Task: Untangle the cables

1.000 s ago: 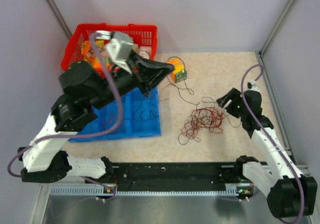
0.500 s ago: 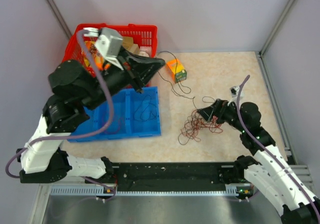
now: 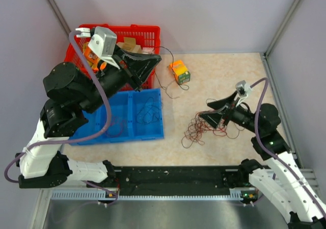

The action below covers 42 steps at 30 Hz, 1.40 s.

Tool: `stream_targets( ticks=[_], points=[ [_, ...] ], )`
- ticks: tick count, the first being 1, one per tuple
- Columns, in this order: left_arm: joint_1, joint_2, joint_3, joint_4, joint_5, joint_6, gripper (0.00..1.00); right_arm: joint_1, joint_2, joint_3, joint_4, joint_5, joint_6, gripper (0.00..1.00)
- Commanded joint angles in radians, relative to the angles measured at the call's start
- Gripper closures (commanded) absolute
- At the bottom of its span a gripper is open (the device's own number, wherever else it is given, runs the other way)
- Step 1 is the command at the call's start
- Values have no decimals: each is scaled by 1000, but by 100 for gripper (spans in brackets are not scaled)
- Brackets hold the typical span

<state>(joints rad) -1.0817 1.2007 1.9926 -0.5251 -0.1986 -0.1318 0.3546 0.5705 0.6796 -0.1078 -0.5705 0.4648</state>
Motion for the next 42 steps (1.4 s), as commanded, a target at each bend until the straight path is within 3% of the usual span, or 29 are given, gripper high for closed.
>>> stream_targets(
  ticks=[1,6,11,14,15,17,18,25,31,35,38,42],
  points=[
    [-1,-12,0,36,-6,6,100,99,93,-12,236,-132,11,9],
    [0,-13,-15,31,-5,-6,100,315,279,78,364,59,-20,9],
    [0,-35,-49,43,-39,1,100,449,501,123,503,270,1,10],
    [0,-58,-84,37,-80,15,100,498,621,184,530,342,11,17],
    [0,-65,-98,37,-90,18,100,504,646,211,499,375,9,31],
    [-1,-85,-123,37,-116,34,100,511,660,264,435,400,17,87],
    [0,-96,-138,37,-137,44,100,514,657,276,419,415,32,100],
    [0,-171,-359,57,-401,95,100,524,647,305,517,425,254,100],
    [20,-228,-537,123,-509,83,100,566,851,438,612,452,339,100],
    [115,-256,-613,79,-347,-107,100,610,1011,514,644,530,330,100],
    [261,-245,-659,-4,-176,-241,100,642,1097,514,718,601,269,100],
    [361,-295,-803,13,-108,-269,100,665,1195,482,870,621,247,100]
  ],
)
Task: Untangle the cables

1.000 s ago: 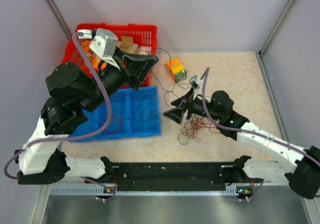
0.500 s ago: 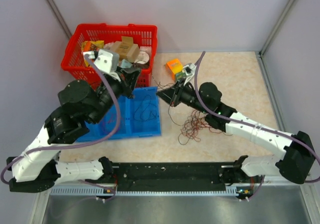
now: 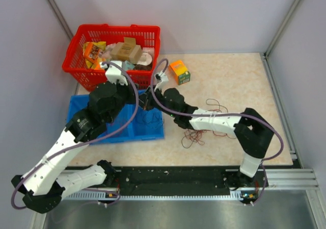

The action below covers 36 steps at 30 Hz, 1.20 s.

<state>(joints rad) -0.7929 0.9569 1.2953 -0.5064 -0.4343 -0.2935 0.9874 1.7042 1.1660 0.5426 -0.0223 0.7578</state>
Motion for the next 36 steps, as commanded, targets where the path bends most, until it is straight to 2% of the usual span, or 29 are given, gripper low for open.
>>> stream_targets(
  ticks=[1,7,9,12,14,15,18,19,21,22,26,33,36],
  points=[
    [86,-69,-131,-1,131,-108,100,39,87,-2,220,102,-63,100],
    [150,-107,-197,-1,178,-113,100,57,222,122,111,169,-129,97],
    [162,-103,-217,17,219,-130,100,56,216,139,-4,243,-176,94],
    [196,-78,-267,90,388,-182,100,56,180,169,-237,349,-224,93],
    [202,-50,-290,149,492,-223,100,56,108,112,-291,380,-230,91],
    [205,-40,-298,170,511,-243,100,57,69,71,-297,378,-230,86],
    [208,-17,-321,192,485,-275,100,57,-15,26,-403,306,-233,64],
    [215,-11,-330,193,464,-282,100,57,-44,17,-438,276,-232,53],
    [227,-4,-349,189,445,-302,100,57,-102,-12,-493,210,-241,43],
    [233,-1,-359,186,395,-312,100,59,-127,-22,-519,187,-245,41],
    [264,6,-390,183,347,-363,100,59,-247,-119,-575,150,-247,34],
    [300,54,-442,195,258,-397,100,59,-556,-330,-654,261,-247,27],
    [320,81,-464,239,302,-389,100,50,-656,-370,-733,308,-242,27]
  ],
)
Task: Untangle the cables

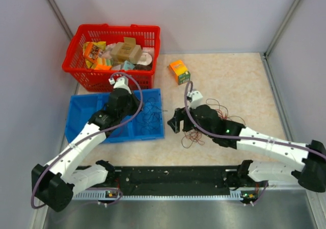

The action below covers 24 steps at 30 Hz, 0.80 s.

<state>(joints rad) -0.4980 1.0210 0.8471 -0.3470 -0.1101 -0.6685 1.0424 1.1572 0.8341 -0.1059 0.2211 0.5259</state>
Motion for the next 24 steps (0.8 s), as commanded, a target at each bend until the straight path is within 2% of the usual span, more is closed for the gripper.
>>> stream_targets(
  ticks=[1,5,8,11,14,16,19,23,24],
  points=[
    [26,39,-14,82,-7,-16,100,-10,-143,-46,-112,76,-3,27],
    [27,131,-19,71,-16,-25,100,-71,-275,-99,-175,100,43,26],
    [27,182,-13,34,-117,-31,100,-160,-361,-141,-227,69,74,26],
    [29,156,-25,-1,-207,-58,100,-232,-427,-173,-274,49,88,27],
    [30,105,-94,101,-185,-37,100,-255,-441,-197,-275,23,105,29],
    [32,128,-79,95,-128,-29,86,-254,-413,-198,-246,-24,106,30],
    [30,159,-20,25,-86,-26,70,-254,-363,-181,-232,-39,103,30],
    [30,104,-17,19,-69,3,47,-268,-350,-162,-230,-66,100,29],
    [30,79,-16,19,-60,13,45,-277,-352,-161,-235,-72,100,29]
  ],
)
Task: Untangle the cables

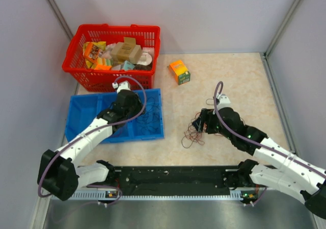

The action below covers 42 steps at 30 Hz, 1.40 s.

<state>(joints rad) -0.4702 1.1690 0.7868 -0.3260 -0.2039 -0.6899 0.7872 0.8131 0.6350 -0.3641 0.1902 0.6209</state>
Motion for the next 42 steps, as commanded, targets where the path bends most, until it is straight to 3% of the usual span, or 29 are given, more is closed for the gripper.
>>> stream_targets(
  ticks=[1,3,7,10,14,16,20,24,29,32,36,42],
  points=[
    [4,-93,43,-1,47,46,41,-34,-15,34,22,-49,7,29],
    [4,-139,42,2,64,58,37,-66,-25,17,21,-75,11,29],
    [1,-173,66,-10,116,92,10,-100,-38,-9,11,-97,8,29],
    [-4,-154,103,-54,147,96,7,-105,-45,-12,4,-95,7,29],
    [-53,-170,103,-35,146,113,13,-127,-55,-21,-19,-78,16,29],
    [-93,-172,94,16,197,124,21,-170,-61,-40,-25,-99,37,29],
    [-286,-67,110,172,311,136,37,-285,-87,-98,-22,-162,92,32],
    [-447,157,238,237,328,176,36,-409,-121,-159,-25,-236,135,40],
    [-485,438,417,246,359,162,30,-574,-147,-230,7,-333,129,50],
    [-489,595,544,176,319,171,23,-618,-135,-239,16,-324,117,50],
    [-487,747,692,76,288,170,18,-651,-33,-244,117,-385,106,38],
    [-481,854,798,21,297,151,34,-651,144,-247,270,-478,109,37]
  ],
)
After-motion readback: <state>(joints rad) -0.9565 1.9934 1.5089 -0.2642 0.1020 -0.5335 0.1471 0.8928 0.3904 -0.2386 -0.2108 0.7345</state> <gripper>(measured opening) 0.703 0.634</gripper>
